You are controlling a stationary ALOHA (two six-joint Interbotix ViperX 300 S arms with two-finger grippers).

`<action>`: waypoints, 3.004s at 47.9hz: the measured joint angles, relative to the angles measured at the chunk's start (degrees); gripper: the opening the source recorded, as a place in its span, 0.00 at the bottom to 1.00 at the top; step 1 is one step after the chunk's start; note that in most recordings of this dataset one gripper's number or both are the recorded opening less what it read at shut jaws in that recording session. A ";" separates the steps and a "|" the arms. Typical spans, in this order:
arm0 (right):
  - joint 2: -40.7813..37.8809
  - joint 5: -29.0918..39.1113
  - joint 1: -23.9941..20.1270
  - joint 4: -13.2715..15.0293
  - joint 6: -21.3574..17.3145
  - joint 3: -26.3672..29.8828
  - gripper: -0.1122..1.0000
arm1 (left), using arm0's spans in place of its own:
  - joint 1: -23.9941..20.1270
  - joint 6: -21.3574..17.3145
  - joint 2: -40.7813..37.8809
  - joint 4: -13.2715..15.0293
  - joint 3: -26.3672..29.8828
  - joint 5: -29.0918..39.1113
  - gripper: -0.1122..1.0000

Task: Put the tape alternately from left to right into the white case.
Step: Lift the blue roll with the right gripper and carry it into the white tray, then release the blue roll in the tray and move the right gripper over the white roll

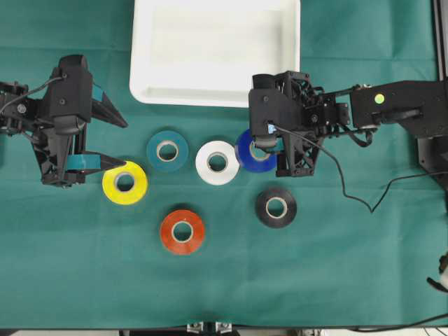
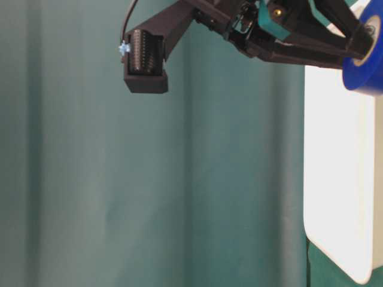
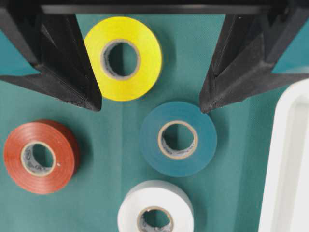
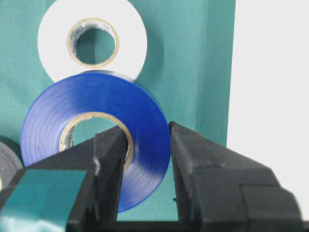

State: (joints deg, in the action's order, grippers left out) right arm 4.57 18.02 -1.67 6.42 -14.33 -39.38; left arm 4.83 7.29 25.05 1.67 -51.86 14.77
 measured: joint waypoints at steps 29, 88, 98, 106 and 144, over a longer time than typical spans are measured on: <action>-5.27 -6.86 9.76 3.60 0.09 6.24 0.35 | -0.09 0.00 0.00 0.00 -0.18 -0.70 0.85; -15.73 -3.87 16.17 7.73 0.26 12.66 0.35 | -0.09 0.00 -1.93 0.00 -0.18 -0.79 0.85; -15.73 -3.87 16.17 7.82 0.26 12.66 0.45 | 0.00 0.00 -1.93 0.00 -0.18 -0.79 0.85; -15.73 -3.87 16.17 7.82 0.26 12.74 0.79 | 0.00 -0.09 -1.93 0.00 -0.09 -0.79 0.85; -8.17 -2.81 10.63 7.82 0.09 11.43 0.73 | 0.00 0.00 -2.02 0.00 -0.09 -0.79 0.85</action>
State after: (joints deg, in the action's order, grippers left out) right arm -3.60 15.21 8.96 14.24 -14.24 -27.95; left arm 4.83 7.29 23.03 1.67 -51.94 13.97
